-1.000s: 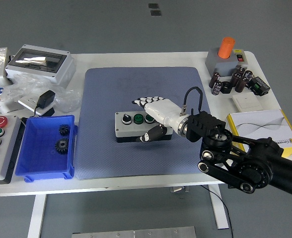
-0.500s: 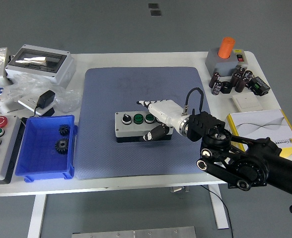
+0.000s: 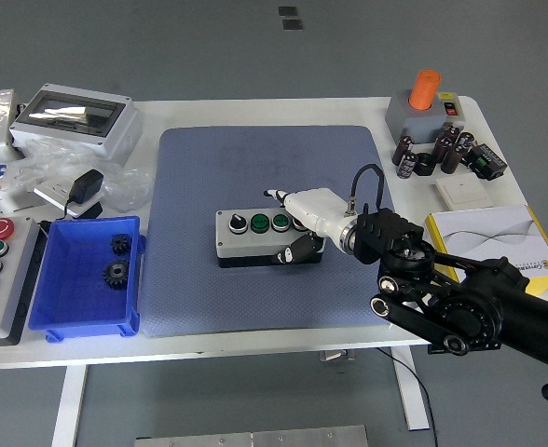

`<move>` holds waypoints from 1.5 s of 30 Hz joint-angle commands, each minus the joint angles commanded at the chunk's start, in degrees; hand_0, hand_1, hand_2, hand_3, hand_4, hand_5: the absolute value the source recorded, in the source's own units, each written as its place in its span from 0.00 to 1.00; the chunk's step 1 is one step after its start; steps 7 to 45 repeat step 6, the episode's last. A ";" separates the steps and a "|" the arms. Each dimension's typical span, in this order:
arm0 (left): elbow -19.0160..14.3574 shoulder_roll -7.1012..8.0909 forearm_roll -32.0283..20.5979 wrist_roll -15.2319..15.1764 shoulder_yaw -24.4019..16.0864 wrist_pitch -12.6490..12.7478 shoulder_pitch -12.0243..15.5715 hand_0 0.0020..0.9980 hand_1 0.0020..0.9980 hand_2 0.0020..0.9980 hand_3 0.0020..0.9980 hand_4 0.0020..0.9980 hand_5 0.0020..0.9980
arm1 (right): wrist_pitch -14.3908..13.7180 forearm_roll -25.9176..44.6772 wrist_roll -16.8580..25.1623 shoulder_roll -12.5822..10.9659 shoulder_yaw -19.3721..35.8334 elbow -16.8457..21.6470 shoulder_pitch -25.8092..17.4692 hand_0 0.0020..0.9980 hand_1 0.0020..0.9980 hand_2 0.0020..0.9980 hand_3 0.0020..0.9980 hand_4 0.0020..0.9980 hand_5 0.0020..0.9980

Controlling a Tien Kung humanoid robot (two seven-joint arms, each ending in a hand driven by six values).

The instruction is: Pick up the button,place it on the desk,press the button,press the button

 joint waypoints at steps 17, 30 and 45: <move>0.00 -0.03 0.01 0.00 -0.01 0.00 0.00 0.74 0.74 0.69 0.82 0.69 0.17 | -1.64 0.45 -0.63 0.09 0.29 -0.70 -0.07 0.48 0.66 0.68 0.85 0.84 0.22; 0.00 -0.03 0.01 0.00 -0.01 0.00 0.00 0.74 0.74 0.69 0.82 0.69 0.17 | -1.64 0.45 -0.63 0.09 0.29 -0.70 -0.07 0.48 0.66 0.68 0.85 0.84 0.22; 0.00 -0.03 0.01 0.00 -0.01 0.00 0.00 0.74 0.74 0.69 0.82 0.69 0.17 | -1.64 0.45 -0.63 0.09 0.29 -0.70 -0.07 0.48 0.66 0.68 0.85 0.84 0.22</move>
